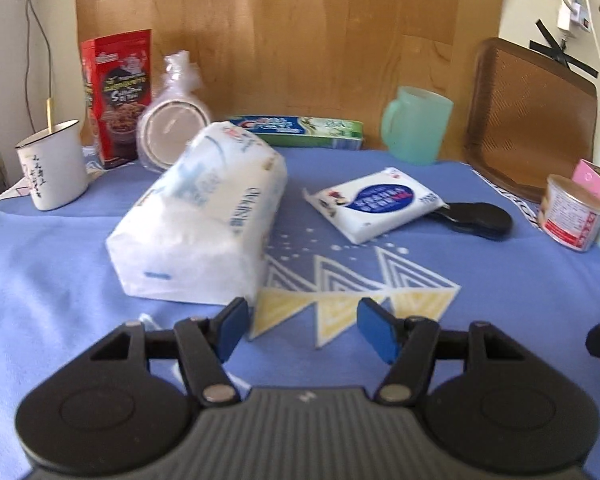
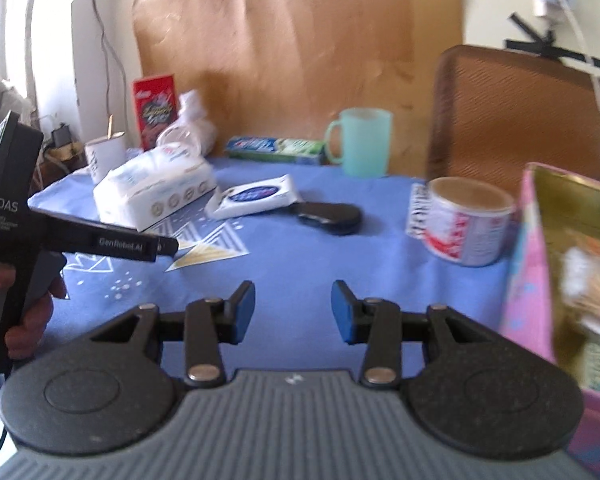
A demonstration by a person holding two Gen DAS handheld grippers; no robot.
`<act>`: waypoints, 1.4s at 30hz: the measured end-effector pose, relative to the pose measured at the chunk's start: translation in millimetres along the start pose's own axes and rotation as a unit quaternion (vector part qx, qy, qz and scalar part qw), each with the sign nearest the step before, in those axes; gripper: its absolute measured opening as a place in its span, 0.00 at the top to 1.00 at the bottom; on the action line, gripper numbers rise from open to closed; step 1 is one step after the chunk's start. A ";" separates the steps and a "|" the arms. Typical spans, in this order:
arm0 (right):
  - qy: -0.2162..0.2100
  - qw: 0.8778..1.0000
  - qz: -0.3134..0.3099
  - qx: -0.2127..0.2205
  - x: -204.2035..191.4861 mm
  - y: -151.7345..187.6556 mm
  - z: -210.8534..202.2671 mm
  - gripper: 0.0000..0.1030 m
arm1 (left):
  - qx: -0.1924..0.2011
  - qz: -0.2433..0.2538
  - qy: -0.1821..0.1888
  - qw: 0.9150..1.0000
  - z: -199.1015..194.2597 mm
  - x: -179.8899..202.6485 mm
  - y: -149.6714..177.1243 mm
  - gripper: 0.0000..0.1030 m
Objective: Organize soft objects
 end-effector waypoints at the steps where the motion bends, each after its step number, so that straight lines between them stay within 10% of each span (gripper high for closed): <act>1: -0.003 1.000 -0.002 -0.003 -3.1 -0.4 2.8 0.57 | 0.004 -0.001 0.003 1.000 -0.8 -0.9 0.4 0.38; 10: -0.020 0.998 0.004 -0.060 -18.9 5.7 35.3 0.56 | 0.015 -0.009 0.023 1.000 -3.1 -3.4 1.1 0.34; 42: 0.018 0.999 0.042 -0.023 -18.2 9.7 33.5 0.55 | 0.044 0.009 0.063 0.997 -11.0 3.1 1.0 0.27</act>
Point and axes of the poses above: each gripper's, at about its wrist camera, not at the fingertips, and z roughly the way its jaws point, x to its right, y to its underside, the point moved 5 cm from there along z, roughly the way its jaws point, and after that the axes turned 14 degrees about y, right-handed, at the moved point
